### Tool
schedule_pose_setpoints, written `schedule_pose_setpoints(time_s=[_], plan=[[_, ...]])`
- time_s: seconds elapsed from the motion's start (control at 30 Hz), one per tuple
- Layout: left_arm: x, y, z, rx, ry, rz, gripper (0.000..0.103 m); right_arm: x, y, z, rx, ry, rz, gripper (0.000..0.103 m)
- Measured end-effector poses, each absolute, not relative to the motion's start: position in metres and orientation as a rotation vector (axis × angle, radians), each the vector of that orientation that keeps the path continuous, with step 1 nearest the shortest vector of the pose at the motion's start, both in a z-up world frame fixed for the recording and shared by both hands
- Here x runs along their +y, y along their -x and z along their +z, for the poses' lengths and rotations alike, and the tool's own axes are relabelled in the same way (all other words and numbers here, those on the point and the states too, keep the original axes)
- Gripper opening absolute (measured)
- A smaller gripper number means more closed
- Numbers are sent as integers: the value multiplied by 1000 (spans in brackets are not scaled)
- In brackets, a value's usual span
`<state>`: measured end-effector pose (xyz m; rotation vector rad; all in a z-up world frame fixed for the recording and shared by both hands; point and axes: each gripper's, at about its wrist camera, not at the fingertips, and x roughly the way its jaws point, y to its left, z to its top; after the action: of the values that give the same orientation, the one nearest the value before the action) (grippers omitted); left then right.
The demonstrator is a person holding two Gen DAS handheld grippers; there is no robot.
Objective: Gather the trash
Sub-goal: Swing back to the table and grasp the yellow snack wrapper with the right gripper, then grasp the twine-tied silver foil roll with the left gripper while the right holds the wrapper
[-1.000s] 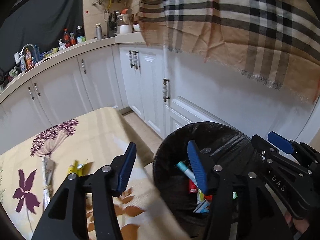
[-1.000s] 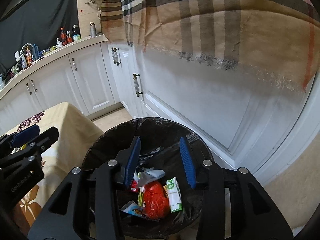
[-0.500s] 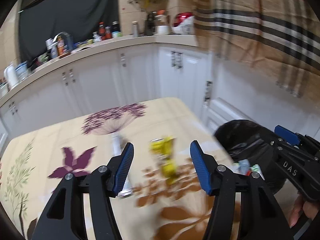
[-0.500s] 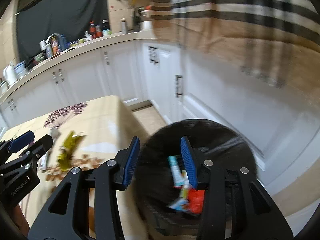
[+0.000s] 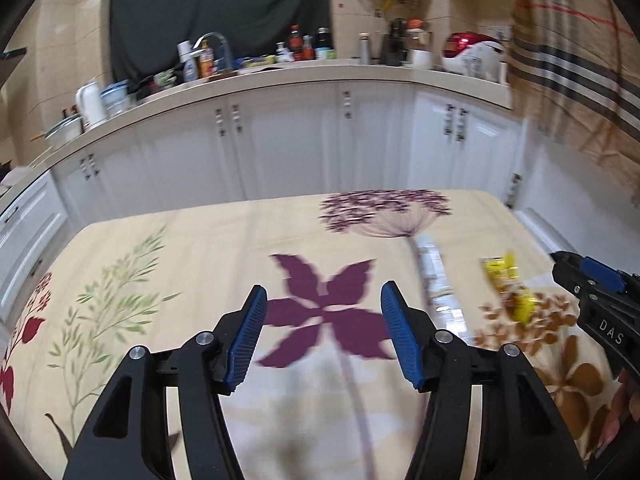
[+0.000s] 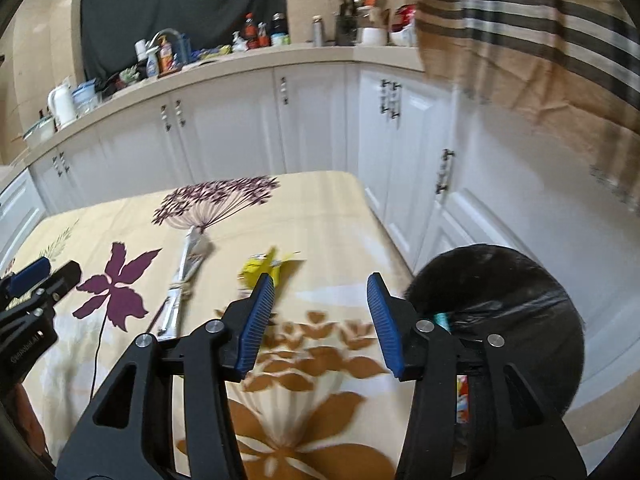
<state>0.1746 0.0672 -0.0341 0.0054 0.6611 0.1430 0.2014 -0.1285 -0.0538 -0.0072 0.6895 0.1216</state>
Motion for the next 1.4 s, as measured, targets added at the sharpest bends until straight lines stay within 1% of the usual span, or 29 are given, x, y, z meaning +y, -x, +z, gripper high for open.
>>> schedule_pose_setpoints(time_s=[0.23, 0.43, 0.5, 0.53, 0.57, 0.87, 1.13, 1.4], plan=[[110, -173, -42, 686, 28, 209, 60, -98, -218, -67, 763, 41, 149, 48], [124, -174, -47, 702, 52, 218, 62, -90, -231, -75, 827, 46, 145, 48], [122, -175, -47, 706, 54, 209, 63, -88, -233, -78, 843, 53, 151, 42], [121, -176, -48, 709, 54, 201, 63, -88, -233, -79, 848, 55, 151, 28], [119, -176, -49, 711, 52, 195, 63, -88, -234, -80, 857, 52, 161, 22], [82, -185, -51, 734, 42, 107, 63, -102, -225, -74, 824, 53, 143, 21], [40, -199, -50, 743, 16, 39, 63, -139, -212, -63, 782, 33, 90, 21], [9, -221, -63, 803, -2, -6, 63, -178, -204, -62, 769, -8, 42, 21]])
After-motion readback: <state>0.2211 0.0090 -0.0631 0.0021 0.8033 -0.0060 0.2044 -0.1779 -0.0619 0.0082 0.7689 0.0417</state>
